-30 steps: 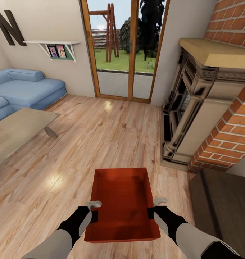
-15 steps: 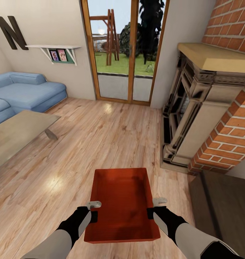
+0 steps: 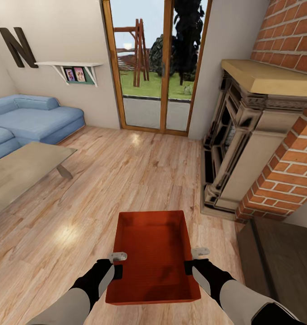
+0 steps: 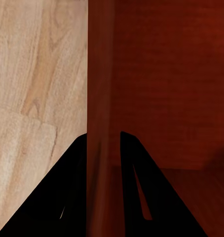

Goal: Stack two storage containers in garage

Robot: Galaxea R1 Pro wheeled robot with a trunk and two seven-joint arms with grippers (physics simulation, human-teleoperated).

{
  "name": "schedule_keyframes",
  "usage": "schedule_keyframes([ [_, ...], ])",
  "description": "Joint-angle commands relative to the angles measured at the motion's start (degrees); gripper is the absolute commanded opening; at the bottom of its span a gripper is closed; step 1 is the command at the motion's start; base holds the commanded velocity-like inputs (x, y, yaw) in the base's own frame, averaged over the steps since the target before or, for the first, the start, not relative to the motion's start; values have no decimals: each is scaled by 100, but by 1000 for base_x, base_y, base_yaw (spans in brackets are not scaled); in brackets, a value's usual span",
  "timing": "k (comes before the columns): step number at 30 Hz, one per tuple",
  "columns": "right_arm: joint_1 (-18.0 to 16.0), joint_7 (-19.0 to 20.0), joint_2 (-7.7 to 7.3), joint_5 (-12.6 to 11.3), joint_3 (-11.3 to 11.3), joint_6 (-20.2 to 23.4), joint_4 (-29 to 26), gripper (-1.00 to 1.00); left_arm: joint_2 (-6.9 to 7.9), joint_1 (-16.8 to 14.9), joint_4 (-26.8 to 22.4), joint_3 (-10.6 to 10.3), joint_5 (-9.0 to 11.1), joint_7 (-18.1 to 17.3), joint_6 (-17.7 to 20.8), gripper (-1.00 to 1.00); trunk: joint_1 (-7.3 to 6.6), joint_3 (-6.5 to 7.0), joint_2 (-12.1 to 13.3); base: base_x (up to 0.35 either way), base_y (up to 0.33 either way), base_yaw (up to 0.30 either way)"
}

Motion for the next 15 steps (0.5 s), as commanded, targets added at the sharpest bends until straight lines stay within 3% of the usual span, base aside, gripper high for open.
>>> schedule_keyframes([
  [1,-7,-35,-2,-39,112,-139,-64,-100,4,1,89,-29,-83,196,52,-100,3,1,-8,0,0,0],
  [15,-7,-34,0,-39,112,-139,-64,-100,10,1,89,-31,-83,196,49,-100,3,129,-8,0,0,0],
])
